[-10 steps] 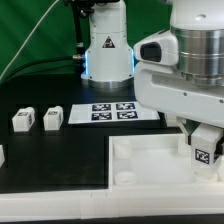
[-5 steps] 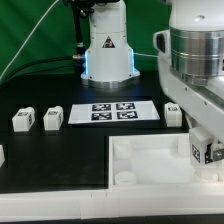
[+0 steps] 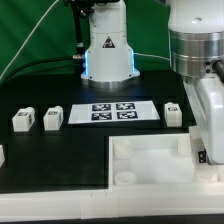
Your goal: Assemble one leg
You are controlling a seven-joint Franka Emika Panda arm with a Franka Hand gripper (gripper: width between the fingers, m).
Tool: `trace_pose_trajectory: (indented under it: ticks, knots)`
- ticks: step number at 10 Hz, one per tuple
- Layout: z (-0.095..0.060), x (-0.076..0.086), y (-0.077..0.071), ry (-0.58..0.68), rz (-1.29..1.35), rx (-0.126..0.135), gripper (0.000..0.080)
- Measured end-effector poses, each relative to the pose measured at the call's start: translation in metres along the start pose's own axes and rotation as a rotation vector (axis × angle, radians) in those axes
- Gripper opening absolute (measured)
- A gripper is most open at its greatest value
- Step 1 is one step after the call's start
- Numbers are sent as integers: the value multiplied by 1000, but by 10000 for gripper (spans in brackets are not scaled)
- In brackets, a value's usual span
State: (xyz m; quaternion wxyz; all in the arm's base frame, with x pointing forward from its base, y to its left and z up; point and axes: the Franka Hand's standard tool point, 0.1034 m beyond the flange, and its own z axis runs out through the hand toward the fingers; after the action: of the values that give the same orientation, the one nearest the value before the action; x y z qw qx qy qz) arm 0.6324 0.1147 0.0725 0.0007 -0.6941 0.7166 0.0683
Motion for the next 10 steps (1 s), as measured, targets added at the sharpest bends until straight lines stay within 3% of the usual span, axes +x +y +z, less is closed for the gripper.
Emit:
trace_pose_trajectory:
  ticks: [1, 2, 3, 10]
  knots:
    - [0, -1, 1, 1, -40, -6, 515]
    - [1, -2, 2, 1, -184, -17, 622]
    - [0, -3, 3, -2, -344, -23, 645]
    - [-3, 5, -1, -10, -1181, -15, 649]
